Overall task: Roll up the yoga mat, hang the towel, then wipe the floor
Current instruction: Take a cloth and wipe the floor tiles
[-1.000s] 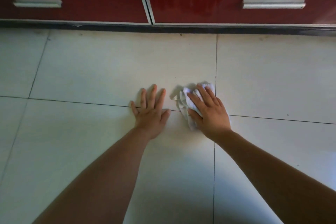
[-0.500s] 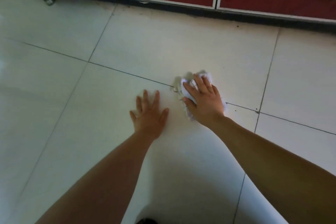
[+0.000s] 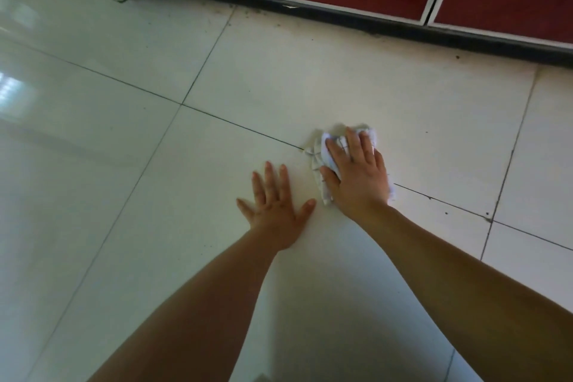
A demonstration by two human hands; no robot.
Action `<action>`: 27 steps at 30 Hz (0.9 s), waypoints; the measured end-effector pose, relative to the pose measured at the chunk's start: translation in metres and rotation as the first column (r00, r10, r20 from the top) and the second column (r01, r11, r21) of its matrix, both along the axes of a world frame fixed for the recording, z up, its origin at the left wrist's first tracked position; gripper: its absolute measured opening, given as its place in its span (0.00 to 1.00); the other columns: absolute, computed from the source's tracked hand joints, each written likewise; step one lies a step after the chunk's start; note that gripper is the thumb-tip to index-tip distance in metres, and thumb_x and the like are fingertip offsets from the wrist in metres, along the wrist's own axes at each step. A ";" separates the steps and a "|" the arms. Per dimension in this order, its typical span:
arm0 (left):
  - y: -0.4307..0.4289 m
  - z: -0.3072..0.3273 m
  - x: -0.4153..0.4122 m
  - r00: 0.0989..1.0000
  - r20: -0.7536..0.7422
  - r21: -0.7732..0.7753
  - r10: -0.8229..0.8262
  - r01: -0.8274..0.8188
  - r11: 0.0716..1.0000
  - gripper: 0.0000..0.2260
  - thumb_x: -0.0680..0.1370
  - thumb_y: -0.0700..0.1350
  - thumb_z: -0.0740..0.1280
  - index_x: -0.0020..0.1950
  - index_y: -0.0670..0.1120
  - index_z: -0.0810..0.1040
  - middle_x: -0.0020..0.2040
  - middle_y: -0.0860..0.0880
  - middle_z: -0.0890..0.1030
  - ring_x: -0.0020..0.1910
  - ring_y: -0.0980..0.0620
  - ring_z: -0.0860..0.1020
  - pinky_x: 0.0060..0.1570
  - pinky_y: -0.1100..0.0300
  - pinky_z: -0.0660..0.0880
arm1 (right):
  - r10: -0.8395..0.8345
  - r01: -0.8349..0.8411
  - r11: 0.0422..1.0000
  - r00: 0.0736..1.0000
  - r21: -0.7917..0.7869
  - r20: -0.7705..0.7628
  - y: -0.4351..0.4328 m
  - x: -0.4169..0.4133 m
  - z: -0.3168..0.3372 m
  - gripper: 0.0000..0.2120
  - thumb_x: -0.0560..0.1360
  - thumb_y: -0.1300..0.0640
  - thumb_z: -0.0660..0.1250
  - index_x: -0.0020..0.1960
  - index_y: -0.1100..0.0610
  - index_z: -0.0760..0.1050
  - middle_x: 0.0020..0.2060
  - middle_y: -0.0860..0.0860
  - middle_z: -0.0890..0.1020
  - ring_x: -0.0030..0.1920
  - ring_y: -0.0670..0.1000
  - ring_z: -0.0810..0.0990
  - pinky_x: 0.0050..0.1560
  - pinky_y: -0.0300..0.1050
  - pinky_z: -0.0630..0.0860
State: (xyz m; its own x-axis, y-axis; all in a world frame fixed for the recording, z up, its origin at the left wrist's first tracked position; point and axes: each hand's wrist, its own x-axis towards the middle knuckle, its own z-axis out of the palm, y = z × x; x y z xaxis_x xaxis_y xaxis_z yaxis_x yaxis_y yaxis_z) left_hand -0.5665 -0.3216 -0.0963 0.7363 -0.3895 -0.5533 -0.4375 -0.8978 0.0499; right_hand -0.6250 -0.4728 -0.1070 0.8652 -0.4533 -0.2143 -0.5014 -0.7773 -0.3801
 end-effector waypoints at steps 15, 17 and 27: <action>0.073 -0.017 0.060 0.949 0.258 -0.219 0.183 -0.128 0.967 0.34 0.74 0.66 0.44 0.77 0.52 0.43 0.78 0.50 0.43 0.76 0.49 0.42 0.71 0.42 0.42 | 0.188 -0.178 0.981 0.973 -0.079 0.136 0.036 0.033 -0.013 0.28 0.74 0.39 0.50 0.70 0.50 0.65 0.72 0.56 0.64 0.71 0.60 0.62 0.65 0.55 0.64; 0.075 -0.022 0.069 0.908 0.274 -0.247 0.318 -0.253 0.935 0.34 0.76 0.64 0.45 0.77 0.48 0.43 0.78 0.50 0.44 0.76 0.49 0.42 0.71 0.41 0.41 | 0.202 -0.194 0.978 0.970 -0.073 0.135 0.042 0.051 -0.014 0.30 0.74 0.38 0.47 0.71 0.49 0.64 0.73 0.55 0.62 0.73 0.59 0.58 0.67 0.55 0.61; 0.076 -0.026 0.073 0.889 0.272 -0.294 0.368 -0.287 0.912 0.36 0.73 0.64 0.43 0.77 0.48 0.45 0.78 0.51 0.45 0.76 0.50 0.42 0.71 0.42 0.40 | 0.481 -0.465 0.877 0.848 -0.124 0.222 0.043 0.124 -0.016 0.25 0.75 0.43 0.56 0.68 0.53 0.69 0.68 0.57 0.69 0.69 0.59 0.65 0.63 0.51 0.65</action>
State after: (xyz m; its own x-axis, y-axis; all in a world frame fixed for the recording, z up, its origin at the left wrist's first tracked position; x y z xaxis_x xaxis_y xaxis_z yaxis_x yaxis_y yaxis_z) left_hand -0.4937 -0.2454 -0.1220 0.9636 -0.1855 -0.1924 -0.1487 -0.9704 0.1904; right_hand -0.5006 -0.4302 -0.1227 0.9990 0.0181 0.0410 0.0325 -0.9232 -0.3829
